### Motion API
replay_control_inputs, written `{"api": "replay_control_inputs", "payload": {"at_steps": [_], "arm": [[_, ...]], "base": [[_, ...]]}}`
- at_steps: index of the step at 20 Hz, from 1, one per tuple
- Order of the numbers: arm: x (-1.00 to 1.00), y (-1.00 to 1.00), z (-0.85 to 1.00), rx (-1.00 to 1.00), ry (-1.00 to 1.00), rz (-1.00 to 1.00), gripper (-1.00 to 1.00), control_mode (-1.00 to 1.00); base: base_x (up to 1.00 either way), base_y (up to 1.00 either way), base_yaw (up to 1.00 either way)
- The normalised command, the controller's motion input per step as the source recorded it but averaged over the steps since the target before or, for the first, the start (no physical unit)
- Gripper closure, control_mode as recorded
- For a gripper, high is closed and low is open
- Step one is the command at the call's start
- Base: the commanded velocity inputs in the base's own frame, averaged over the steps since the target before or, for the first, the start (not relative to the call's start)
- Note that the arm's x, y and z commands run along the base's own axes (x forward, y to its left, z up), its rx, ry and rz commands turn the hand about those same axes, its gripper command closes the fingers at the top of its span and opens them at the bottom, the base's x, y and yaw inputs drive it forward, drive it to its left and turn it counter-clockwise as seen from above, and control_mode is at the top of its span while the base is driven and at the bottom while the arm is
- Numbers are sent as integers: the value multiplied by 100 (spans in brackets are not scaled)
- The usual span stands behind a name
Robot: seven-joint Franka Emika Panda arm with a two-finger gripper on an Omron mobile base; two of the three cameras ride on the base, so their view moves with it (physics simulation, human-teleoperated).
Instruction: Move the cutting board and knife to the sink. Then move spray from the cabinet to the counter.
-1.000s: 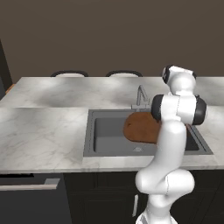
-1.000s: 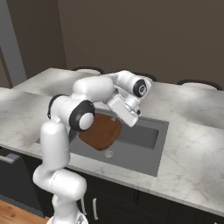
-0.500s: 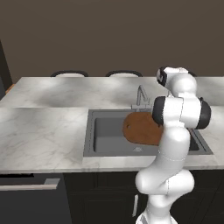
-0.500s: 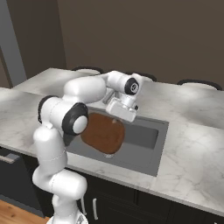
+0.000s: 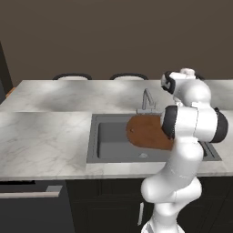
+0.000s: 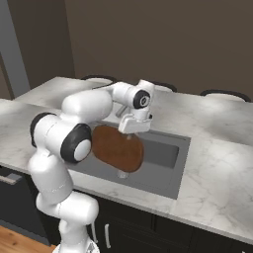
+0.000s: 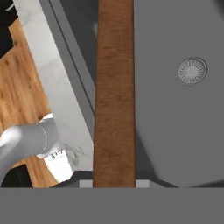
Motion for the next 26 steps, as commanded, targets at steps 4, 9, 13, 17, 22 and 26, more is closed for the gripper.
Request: {"api": "replay_control_inputs", "payload": {"at_steps": [4,9,13,17,22,26], "arm": [[0,0,0,-6,-29,15,100,-100],[0,0,0,-8,-37,12,100,-100],[-1,0,-2,-9,-41,5,100,-100],[0,0,-3,-8,-30,2,100,-100],[3,0,-9,-12,-22,4,100,-100],[2,0,-15,-17,-18,14,100,-100]], "base": [[0,0,0],[0,0,0],[0,0,0],[0,0,0],[0,0,0],[0,0,0]]}}
